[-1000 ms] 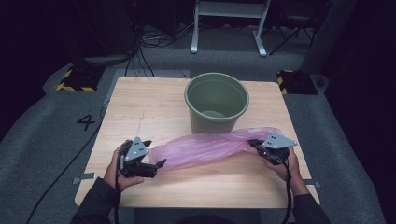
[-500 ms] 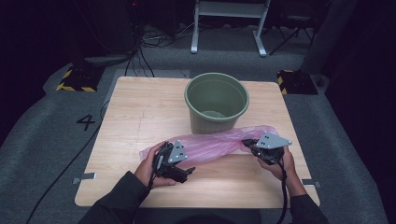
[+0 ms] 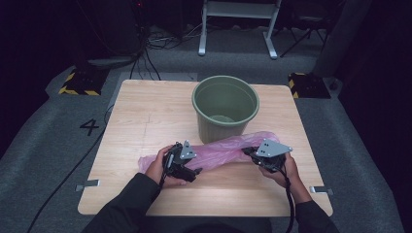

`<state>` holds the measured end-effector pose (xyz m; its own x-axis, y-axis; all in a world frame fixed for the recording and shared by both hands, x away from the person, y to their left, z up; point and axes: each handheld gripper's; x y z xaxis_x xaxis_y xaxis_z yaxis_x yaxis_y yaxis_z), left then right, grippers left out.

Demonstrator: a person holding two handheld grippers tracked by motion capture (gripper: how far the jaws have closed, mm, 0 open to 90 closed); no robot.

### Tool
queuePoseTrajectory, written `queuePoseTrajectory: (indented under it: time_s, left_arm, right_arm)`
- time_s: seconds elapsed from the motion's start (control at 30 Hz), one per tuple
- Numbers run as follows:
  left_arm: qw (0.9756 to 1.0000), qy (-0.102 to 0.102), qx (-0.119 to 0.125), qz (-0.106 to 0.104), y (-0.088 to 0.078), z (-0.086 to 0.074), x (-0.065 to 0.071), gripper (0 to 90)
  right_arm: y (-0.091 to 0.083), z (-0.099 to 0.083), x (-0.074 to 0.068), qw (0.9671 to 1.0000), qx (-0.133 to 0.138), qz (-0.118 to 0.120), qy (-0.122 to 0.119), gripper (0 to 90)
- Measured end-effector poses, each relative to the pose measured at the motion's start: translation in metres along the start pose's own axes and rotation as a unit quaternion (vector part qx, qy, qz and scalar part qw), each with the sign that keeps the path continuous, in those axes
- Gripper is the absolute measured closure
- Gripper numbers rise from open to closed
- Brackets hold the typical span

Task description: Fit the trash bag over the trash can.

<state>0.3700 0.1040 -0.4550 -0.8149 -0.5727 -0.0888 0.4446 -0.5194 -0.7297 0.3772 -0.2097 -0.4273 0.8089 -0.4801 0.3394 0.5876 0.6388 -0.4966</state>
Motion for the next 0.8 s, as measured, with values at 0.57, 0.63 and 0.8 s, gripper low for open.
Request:
queuePoseTrajectory:
  time_s: [0.57,0.63,0.8]
  left_arm:
    - [0.9986,0.009,0.017,0.05,0.002,-0.005,-0.008,88.5]
    - [0.9985,0.0,0.027,0.048,-0.001,-0.006,-0.011,89.1]
    - [0.9972,-0.008,0.05,0.056,-0.012,-0.01,-0.014,89.6]
  right_arm:
    - [-0.017,0.022,-0.015,0.9984,0.047,-0.016,-0.027,63.7]
    - [-0.02,0.022,-0.013,0.9984,0.048,-0.025,-0.014,53.9]
    - [-0.031,0.017,-0.009,0.998,0.042,-0.048,-0.005,38.4]
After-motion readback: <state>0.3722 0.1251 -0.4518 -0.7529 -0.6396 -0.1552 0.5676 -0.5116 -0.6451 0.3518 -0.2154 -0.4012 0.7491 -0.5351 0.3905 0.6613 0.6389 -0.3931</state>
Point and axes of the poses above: each handheld gripper's, and its own axes: y roughly forward along the jaws, z roughly out of its top, x roughly to its right, and after that the axes turned 1 degree about -y, right-handed
